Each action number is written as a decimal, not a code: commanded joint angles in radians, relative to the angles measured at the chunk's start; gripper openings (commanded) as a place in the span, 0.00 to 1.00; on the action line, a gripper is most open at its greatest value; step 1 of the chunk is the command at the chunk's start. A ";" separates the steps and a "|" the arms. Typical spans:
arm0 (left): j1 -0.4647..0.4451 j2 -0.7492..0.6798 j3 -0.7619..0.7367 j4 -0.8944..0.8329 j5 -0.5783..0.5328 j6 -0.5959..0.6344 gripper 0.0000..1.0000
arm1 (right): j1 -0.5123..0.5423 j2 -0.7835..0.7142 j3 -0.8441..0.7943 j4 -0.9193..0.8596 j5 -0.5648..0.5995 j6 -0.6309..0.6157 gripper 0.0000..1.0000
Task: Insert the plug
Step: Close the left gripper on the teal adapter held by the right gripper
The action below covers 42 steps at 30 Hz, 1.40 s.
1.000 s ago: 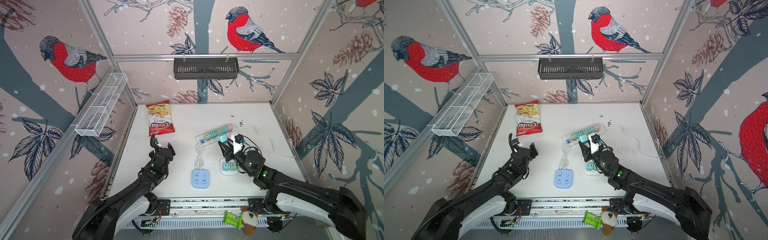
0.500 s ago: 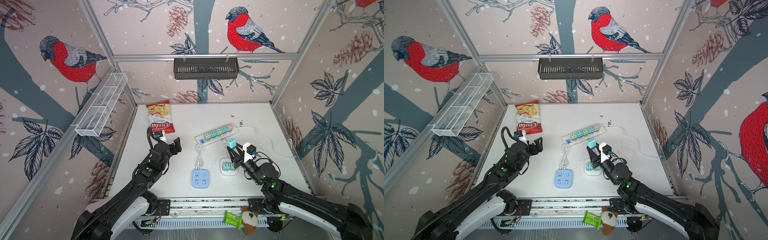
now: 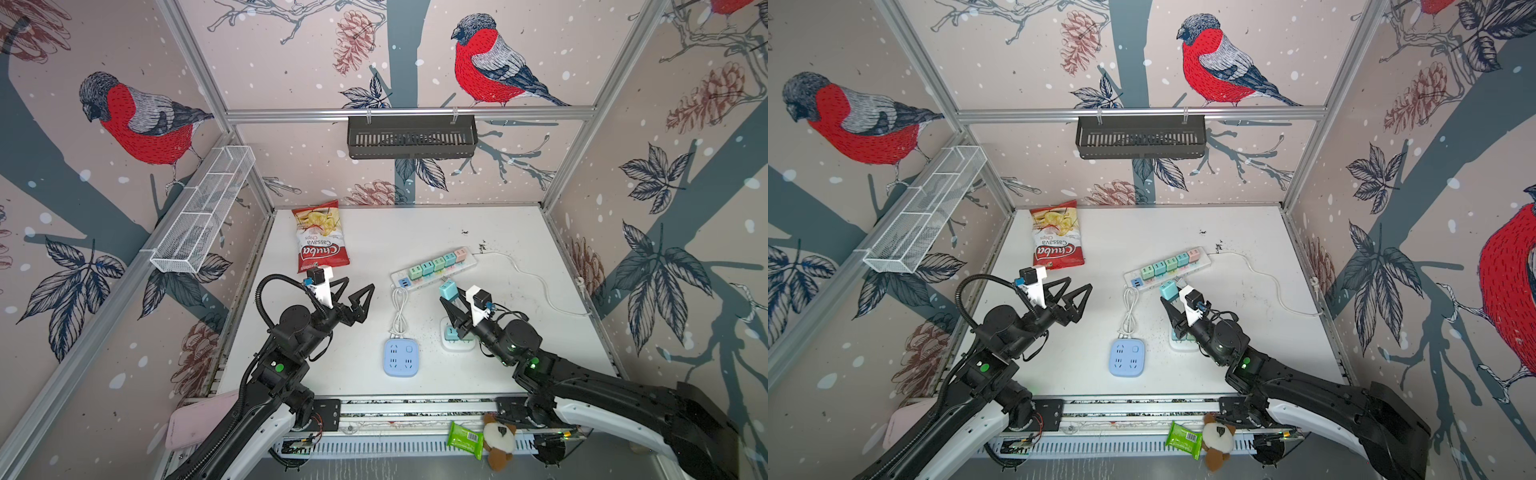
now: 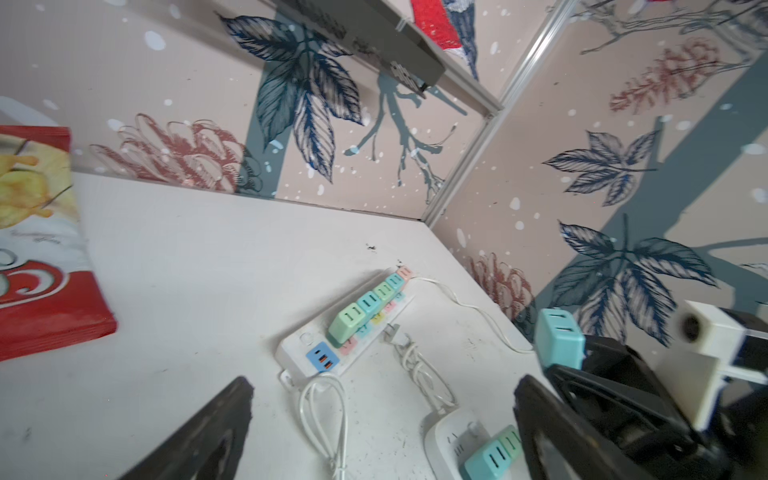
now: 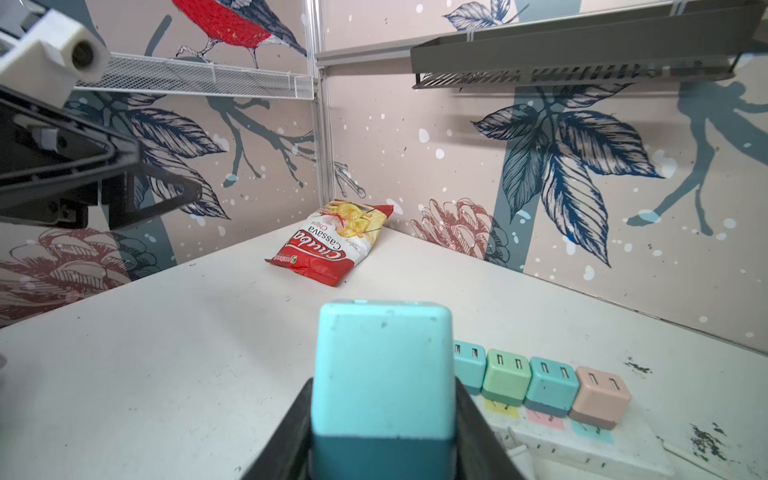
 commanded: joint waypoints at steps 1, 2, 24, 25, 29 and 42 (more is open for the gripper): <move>-0.013 0.012 -0.003 0.095 0.157 -0.015 0.97 | 0.029 0.061 0.032 0.073 0.022 -0.049 0.03; -0.024 0.027 0.002 0.099 0.169 -0.017 0.98 | 0.039 0.084 0.043 0.078 0.032 -0.055 0.03; -0.375 0.220 0.054 0.186 0.034 0.030 0.94 | 0.162 0.146 0.041 0.159 0.091 -0.142 0.03; -0.377 0.224 0.054 0.188 0.034 0.029 0.94 | 0.165 0.142 0.039 0.158 0.091 -0.143 0.03; -0.381 0.242 0.055 0.202 0.040 0.021 0.94 | 0.174 0.129 0.033 0.159 0.089 -0.150 0.03; -0.391 0.338 0.080 0.253 0.069 0.000 0.92 | 0.210 0.133 0.032 0.165 0.093 -0.177 0.03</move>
